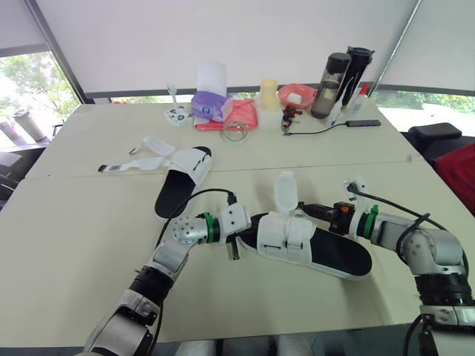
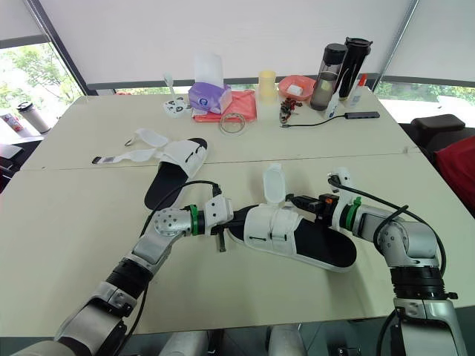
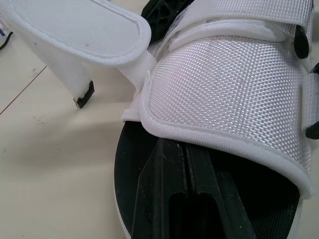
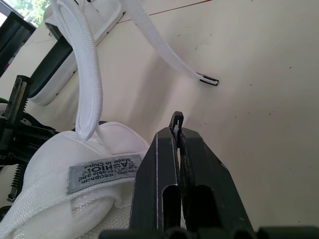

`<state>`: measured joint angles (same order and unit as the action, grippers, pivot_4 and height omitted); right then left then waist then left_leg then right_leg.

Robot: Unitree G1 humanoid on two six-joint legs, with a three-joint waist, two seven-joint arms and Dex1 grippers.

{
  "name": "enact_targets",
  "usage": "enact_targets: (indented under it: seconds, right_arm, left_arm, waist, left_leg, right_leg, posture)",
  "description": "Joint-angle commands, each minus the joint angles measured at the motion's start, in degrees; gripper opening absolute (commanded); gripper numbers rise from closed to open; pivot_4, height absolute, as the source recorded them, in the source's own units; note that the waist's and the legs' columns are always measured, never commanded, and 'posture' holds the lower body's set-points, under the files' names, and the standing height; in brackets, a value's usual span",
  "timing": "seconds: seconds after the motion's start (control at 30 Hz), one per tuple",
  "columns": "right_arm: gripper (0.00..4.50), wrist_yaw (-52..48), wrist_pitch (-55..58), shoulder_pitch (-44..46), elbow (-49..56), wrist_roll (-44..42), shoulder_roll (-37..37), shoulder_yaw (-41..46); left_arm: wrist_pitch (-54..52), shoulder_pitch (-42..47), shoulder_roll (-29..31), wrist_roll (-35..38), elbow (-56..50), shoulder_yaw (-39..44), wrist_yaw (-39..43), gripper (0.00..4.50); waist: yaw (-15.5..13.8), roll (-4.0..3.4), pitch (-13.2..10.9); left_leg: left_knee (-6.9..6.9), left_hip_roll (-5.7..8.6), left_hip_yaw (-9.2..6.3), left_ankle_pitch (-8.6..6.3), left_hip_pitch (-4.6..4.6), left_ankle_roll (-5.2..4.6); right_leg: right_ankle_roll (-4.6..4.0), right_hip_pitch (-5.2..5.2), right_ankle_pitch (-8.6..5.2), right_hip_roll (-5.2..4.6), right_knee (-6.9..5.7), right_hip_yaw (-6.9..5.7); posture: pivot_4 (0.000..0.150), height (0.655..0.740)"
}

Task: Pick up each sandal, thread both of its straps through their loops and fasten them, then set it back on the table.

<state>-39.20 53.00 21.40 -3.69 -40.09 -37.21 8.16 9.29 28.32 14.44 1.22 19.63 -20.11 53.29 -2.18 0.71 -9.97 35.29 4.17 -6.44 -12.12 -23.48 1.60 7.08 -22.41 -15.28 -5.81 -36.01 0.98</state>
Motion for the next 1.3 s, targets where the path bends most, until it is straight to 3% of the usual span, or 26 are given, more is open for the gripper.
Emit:
enact_targets:
  seconds: [0.03,0.23,0.37,0.6,0.97,1.3]
  right_arm:
    - [1.51,0.2,-0.7,-0.5,-0.3,2.1,-1.2,1.1]
    - [4.47,0.9,-5.2,1.4,0.2,3.2,-1.3,5.5]
    - [4.47,1.7,-8.0,2.6,1.7,4.0,-1.5,7.8]
    - [4.47,3.5,4.3,8.9,2.1,-7.7,2.3,12.5]
    - [4.47,12.4,27.5,22.1,-16.8,-15.1,6.5,17.9]
    - [4.47,17.0,31.7,27.4,-22.7,-16.0,12.1,23.8]
  left_arm:
    - [-0.5,-0.3,0.2,-1.3,1.6,-0.6,-0.2,0.0]
    - [0.0,0.3,0.0,-1.3,2.4,-0.6,-0.1,0.0]
    - [-0.1,0.6,0.3,-1.1,2.3,-0.3,0.2,0.0]
    - [-2.0,0.0,0.4,1.1,-0.7,-0.6,3.6,0.0]
    - [-2.8,-0.7,1.7,0.7,-1.9,-0.2,4.1,0.0]
    - [-1.0,-1.1,1.4,-0.8,-0.7,-0.1,1.0,0.0]
  waist:
    - [0.0,0.0,0.0]
    - [0.0,-0.04,0.0]
    - [0.1,-0.04,0.0]
    - [0.2,-0.06,0.0]
    - [0.3,-0.12,-0.1]
    - [1.6,-0.16,-0.1]
  left_leg:
    - [0.0,0.0,0.0,0.0,0.0,0.0]
    - [-0.02,0.0,0.01,0.0,-0.01,0.0]
    - [-0.02,0.0,0.02,0.0,-0.01,0.0]
    - [-0.05,-0.01,-0.01,0.0,-0.01,0.0]
    - [-0.16,-0.01,0.0,0.0,-0.13,0.0]
    - [-0.14,0.01,0.01,0.0,-0.13,0.0]
  right_leg:
    - [0.0,-0.01,0.0,0.0,0.0,0.0]
    - [0.05,-0.03,0.03,0.0,-0.01,0.0]
    - [0.05,-0.04,0.03,0.0,0.0,0.0]
    - [0.05,-0.05,0.03,0.01,0.0,0.0]
    - [0.03,-0.25,0.02,0.0,-0.01,0.04]
    - [0.08,-0.24,0.06,0.0,-0.07,0.04]
  posture:
    - [0.15,0.74]
    - [0.15,0.74]
    - [0.15,0.74]
    - [0.15,0.74]
    - [0.15,0.74]
    - [0.15,0.74]
